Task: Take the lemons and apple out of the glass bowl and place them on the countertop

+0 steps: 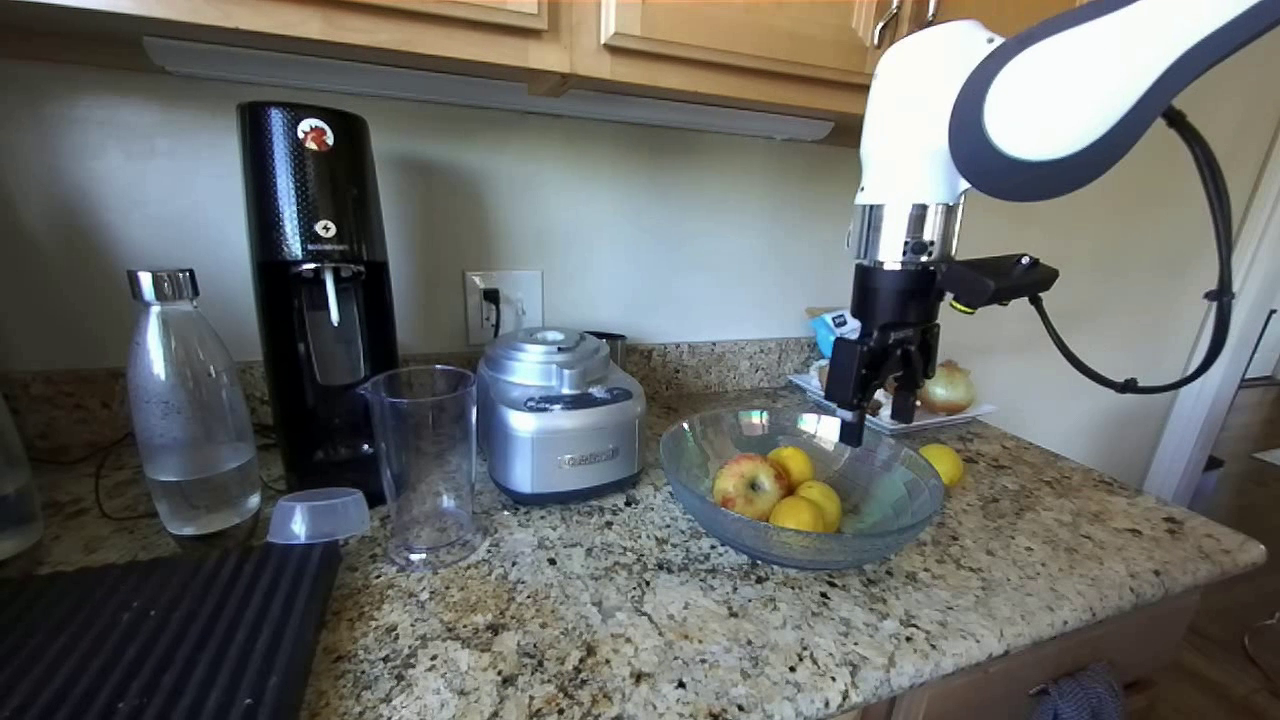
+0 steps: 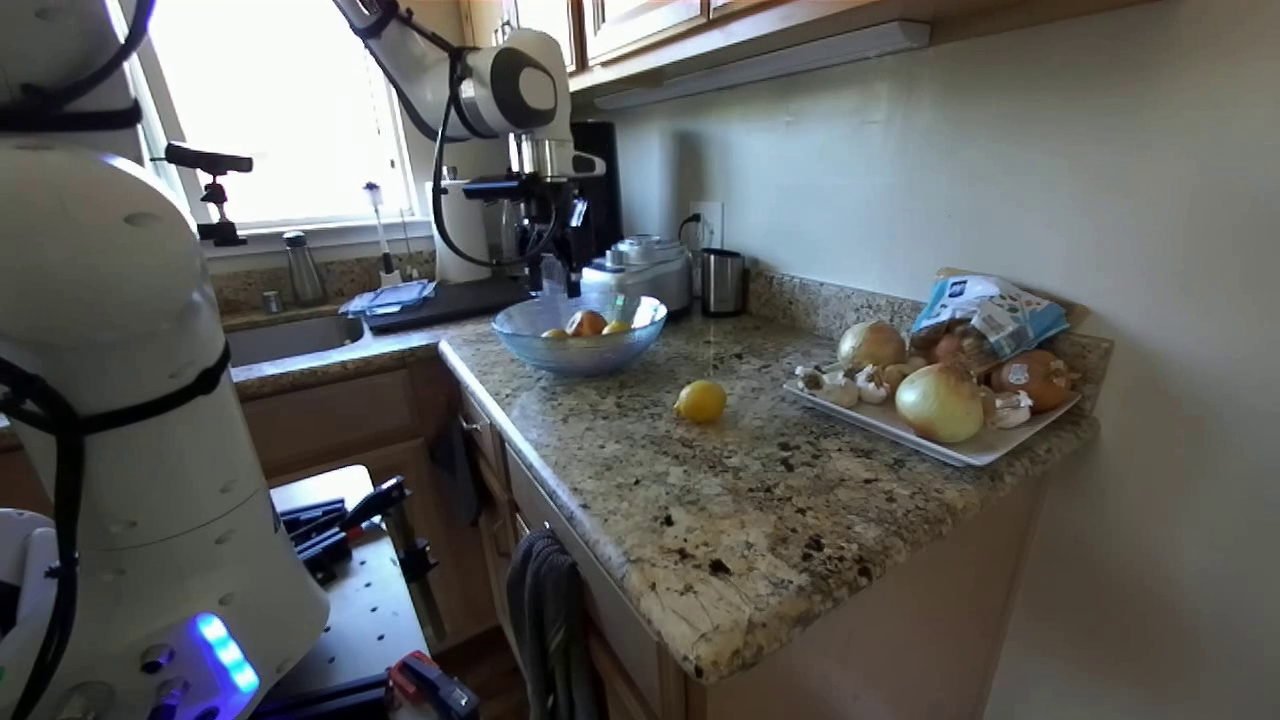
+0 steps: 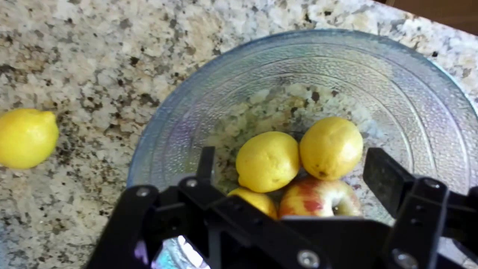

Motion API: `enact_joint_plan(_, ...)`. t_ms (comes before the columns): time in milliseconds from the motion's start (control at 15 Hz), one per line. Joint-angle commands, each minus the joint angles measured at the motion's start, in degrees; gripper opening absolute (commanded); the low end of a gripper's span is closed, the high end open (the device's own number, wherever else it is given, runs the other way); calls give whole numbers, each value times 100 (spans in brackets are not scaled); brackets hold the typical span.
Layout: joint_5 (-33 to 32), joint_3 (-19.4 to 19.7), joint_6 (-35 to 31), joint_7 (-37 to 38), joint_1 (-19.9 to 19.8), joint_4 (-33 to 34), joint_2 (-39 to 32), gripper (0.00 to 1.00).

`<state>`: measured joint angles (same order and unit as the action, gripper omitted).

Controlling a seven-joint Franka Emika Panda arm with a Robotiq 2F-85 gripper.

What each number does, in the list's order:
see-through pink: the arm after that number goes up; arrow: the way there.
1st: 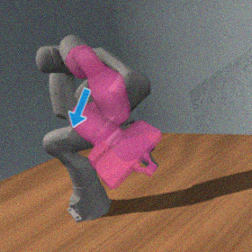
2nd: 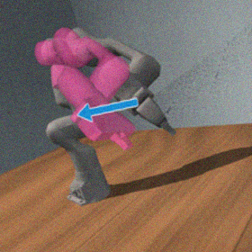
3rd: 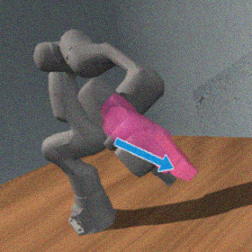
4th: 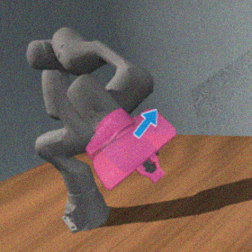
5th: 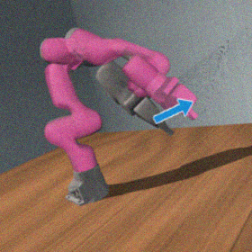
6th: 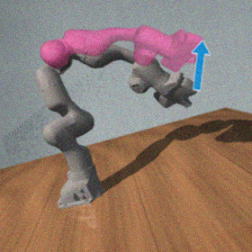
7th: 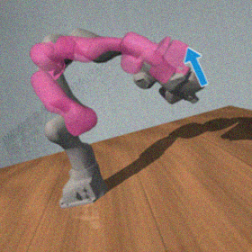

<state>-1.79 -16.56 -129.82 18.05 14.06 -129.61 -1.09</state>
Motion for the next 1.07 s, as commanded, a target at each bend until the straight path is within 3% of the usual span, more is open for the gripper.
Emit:
enact_joint_plan(0,34,-75,-330,553,228,207,-457,100)
enact_joint_plan(200,163,-72,-511,1020,384,376,-805,100)
enact_joint_plan(667,194,-1,-417,866,440,459,-915,100)
enact_joint_plan(1000,351,106,-932,2219,557,436,-1072,100)
